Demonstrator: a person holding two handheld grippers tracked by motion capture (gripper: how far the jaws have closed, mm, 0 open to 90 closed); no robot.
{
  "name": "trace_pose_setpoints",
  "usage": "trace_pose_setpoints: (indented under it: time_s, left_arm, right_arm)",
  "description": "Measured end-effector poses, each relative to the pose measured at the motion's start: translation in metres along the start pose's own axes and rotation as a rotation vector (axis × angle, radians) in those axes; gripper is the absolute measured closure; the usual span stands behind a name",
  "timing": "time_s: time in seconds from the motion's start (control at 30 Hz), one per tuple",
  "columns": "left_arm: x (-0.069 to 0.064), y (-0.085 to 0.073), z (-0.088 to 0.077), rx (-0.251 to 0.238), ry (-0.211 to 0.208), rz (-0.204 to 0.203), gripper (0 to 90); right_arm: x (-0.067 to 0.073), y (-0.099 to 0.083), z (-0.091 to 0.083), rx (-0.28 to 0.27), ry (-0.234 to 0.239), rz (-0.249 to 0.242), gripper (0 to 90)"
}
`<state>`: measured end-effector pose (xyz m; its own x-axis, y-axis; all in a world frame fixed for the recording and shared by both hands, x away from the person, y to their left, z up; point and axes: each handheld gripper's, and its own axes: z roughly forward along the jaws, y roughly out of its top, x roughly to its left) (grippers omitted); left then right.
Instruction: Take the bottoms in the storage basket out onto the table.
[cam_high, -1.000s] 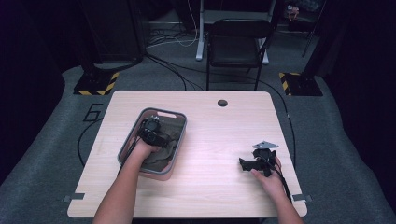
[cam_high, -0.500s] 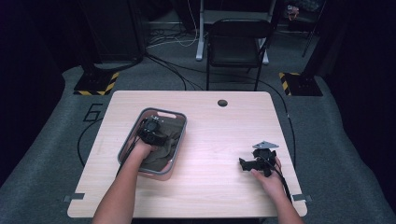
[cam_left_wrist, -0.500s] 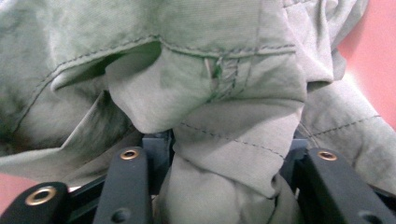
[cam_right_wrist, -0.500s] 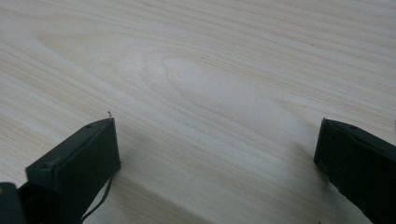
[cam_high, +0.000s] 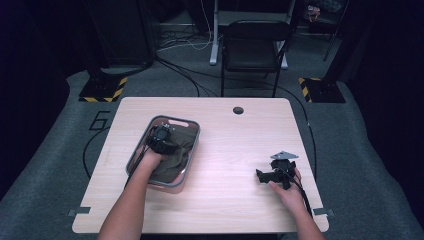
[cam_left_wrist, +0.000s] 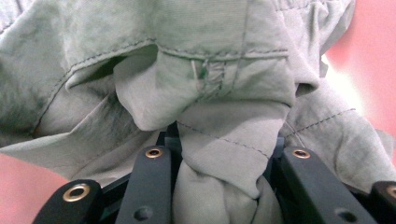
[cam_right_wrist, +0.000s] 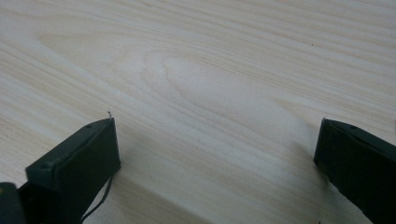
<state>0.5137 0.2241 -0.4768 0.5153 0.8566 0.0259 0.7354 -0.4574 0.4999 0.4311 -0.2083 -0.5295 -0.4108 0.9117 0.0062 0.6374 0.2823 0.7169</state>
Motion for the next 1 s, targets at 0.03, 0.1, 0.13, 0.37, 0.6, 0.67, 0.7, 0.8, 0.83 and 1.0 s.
trace_pose_setpoints:
  time_s: [0.03,0.1,0.13,0.37,0.6,0.67,0.7,0.8,0.83,1.0]
  left_arm:
    - [0.000,0.000,-0.001,0.001,-0.005,0.000,67.5]
    - [0.000,0.000,-0.002,-0.011,-0.004,-0.002,68.0]
    - [0.000,0.001,-0.004,-0.010,-0.007,-0.004,68.3]
    - [0.000,0.001,-0.012,-0.049,-0.019,-0.018,68.9]
    - [0.001,0.001,-0.023,-0.080,-0.020,-0.011,68.9]
    - [0.002,0.001,-0.025,-0.093,-0.013,-0.015,68.8]
    - [0.002,0.001,-0.027,-0.093,-0.016,-0.020,68.9]
    - [0.002,0.002,-0.032,-0.102,-0.014,-0.018,68.9]
    - [0.001,0.002,-0.033,-0.108,-0.010,-0.016,68.9]
    - [0.000,0.006,-0.045,-0.128,-0.014,-0.007,68.8]
  right_arm:
    - [0.000,0.000,0.000,0.000,0.000,0.000,0.0]
    - [0.000,0.000,0.000,0.000,0.000,0.000,0.0]
    - [0.000,0.000,0.000,0.000,0.000,0.000,0.0]
    - [0.000,0.000,0.000,0.000,0.000,0.000,0.0]
    - [0.000,0.000,0.000,0.000,0.000,0.000,0.0]
    - [0.000,0.000,0.000,0.000,0.000,0.000,0.0]
    - [0.000,0.000,0.000,0.000,0.000,0.000,0.0]
    - [0.000,0.000,0.000,0.000,0.000,0.000,0.0]
    - [0.000,0.000,0.000,0.000,0.000,0.000,0.0]
    - [0.000,0.000,0.000,0.000,0.000,0.000,0.0]
